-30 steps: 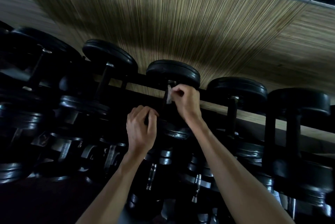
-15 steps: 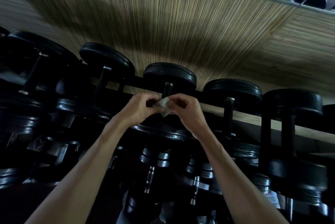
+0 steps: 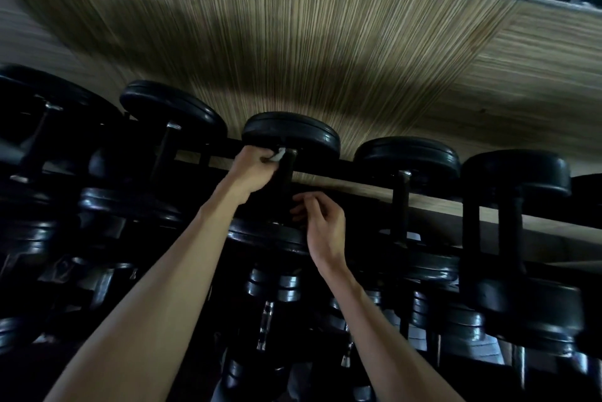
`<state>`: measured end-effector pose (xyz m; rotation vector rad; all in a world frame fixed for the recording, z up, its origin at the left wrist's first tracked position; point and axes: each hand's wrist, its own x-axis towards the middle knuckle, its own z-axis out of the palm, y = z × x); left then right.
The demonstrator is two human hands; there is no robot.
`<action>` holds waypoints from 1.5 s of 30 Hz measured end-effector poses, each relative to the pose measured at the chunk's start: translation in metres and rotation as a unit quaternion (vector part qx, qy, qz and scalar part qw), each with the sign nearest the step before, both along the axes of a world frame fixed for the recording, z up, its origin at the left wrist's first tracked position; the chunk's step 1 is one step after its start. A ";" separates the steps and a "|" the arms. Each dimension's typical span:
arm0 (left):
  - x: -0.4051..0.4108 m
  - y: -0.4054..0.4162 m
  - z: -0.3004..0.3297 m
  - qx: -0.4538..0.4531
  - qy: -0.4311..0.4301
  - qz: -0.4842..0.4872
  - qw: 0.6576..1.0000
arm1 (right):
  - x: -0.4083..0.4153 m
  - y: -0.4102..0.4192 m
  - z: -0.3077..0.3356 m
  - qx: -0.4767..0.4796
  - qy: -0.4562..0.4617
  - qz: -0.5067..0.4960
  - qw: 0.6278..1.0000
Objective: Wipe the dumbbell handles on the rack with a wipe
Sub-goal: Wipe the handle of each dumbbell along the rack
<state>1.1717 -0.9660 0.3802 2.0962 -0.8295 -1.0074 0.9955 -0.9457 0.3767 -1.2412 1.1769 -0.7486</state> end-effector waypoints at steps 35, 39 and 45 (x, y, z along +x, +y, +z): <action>-0.015 0.019 0.020 0.081 0.118 -0.045 0.989 | 0.000 0.000 -0.003 -0.006 -0.029 -0.010 1.000; -0.011 -0.002 0.016 0.014 -0.001 0.036 0.999 | -0.001 -0.001 -0.004 -0.006 -0.020 -0.005 1.000; -0.022 0.048 0.048 0.182 -0.145 -0.235 0.944 | -0.001 0.000 -0.003 -0.008 -0.019 -0.011 1.000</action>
